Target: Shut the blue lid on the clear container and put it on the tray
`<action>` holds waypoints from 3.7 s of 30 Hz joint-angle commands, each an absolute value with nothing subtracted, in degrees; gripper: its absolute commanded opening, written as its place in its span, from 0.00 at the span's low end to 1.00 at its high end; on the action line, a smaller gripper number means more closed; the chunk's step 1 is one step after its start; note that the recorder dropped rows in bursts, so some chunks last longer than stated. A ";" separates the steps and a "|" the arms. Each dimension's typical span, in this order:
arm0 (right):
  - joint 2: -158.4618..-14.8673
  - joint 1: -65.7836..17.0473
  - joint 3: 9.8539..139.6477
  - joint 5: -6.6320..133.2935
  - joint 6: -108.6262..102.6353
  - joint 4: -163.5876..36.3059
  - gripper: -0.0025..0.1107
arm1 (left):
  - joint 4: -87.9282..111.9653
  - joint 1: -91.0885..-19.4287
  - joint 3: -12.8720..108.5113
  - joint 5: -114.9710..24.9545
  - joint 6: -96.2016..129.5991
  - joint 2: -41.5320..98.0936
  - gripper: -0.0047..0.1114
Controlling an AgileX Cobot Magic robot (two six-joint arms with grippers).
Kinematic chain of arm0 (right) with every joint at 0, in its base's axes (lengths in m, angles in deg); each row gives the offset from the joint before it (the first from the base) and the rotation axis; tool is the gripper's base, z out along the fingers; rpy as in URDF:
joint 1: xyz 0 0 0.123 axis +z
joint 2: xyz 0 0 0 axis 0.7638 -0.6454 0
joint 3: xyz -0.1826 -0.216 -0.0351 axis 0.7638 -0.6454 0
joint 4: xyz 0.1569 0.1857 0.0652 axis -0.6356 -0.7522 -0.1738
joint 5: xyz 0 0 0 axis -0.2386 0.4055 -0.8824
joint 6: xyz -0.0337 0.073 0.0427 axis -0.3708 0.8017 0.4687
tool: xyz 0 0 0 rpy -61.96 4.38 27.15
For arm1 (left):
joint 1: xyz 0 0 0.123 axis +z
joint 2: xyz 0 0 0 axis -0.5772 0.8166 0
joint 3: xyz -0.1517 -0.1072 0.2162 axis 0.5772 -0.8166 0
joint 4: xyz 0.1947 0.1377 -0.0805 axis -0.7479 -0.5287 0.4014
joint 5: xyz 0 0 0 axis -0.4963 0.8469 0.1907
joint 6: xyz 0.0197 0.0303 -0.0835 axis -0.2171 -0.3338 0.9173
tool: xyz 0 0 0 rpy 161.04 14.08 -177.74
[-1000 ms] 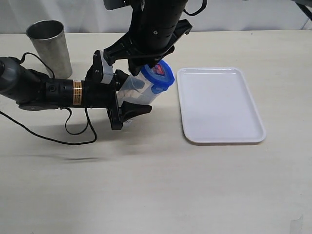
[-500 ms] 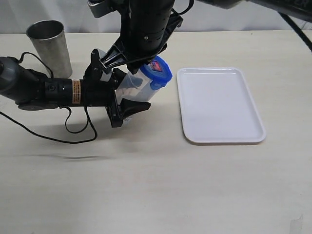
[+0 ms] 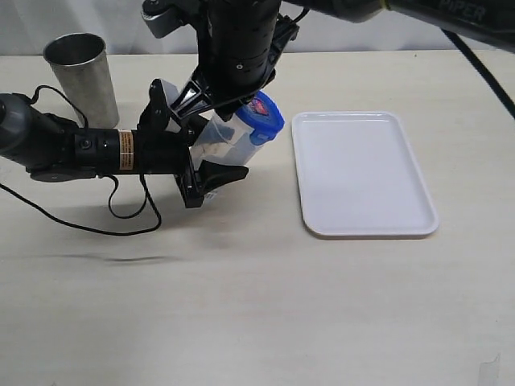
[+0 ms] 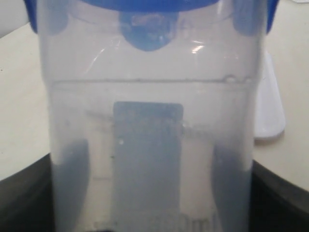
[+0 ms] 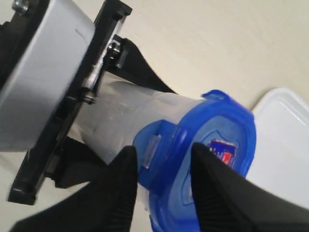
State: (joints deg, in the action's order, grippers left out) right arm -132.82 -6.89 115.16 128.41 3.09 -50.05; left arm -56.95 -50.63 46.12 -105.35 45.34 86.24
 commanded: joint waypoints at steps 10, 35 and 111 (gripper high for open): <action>-134.64 -7.00 113.17 126.11 -3.26 -59.19 0.31 | -58.34 -51.01 46.21 -109.19 41.41 85.62 0.04; -113.12 -7.28 106.98 119.19 -9.65 -59.05 0.28 | -56.26 -51.01 46.21 -114.97 40.68 85.62 0.04; -32.36 -8.33 52.08 81.18 7.74 -44.16 0.06 | -56.09 -50.62 46.21 -114.97 45.00 82.30 0.04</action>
